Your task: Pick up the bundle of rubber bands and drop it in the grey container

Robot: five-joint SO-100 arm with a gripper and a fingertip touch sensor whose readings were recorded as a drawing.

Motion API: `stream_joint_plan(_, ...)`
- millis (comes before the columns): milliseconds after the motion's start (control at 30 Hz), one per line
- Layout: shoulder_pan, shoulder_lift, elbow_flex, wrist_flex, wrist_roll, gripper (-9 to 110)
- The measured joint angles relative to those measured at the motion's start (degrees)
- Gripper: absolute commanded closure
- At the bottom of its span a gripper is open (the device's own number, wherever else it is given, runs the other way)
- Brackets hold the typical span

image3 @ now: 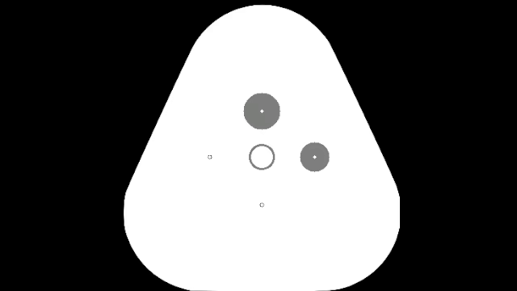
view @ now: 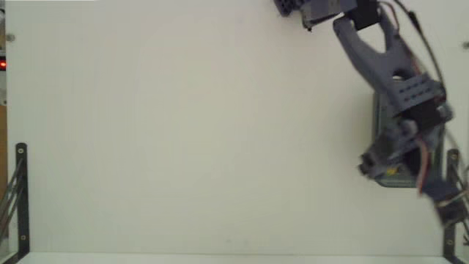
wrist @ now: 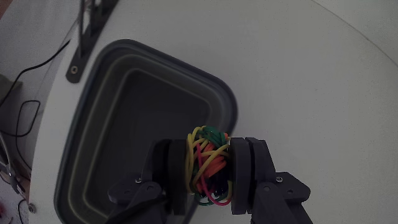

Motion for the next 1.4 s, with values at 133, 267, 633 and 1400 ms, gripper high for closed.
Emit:
stream_joint_plan(133, -3.0, 1.4, 1.5, -0.7, 0.0, 64)
stream_joint_plan(267, -5.4, 2.2, 2.5, -0.8, 0.0, 64)
stream_joint_plan(633, -8.5, 4.4, 3.3, -0.8, 0.0, 64)
stream_joint_plan(1400, -8.6, 4.4, 3.3, -0.8, 0.0, 64)
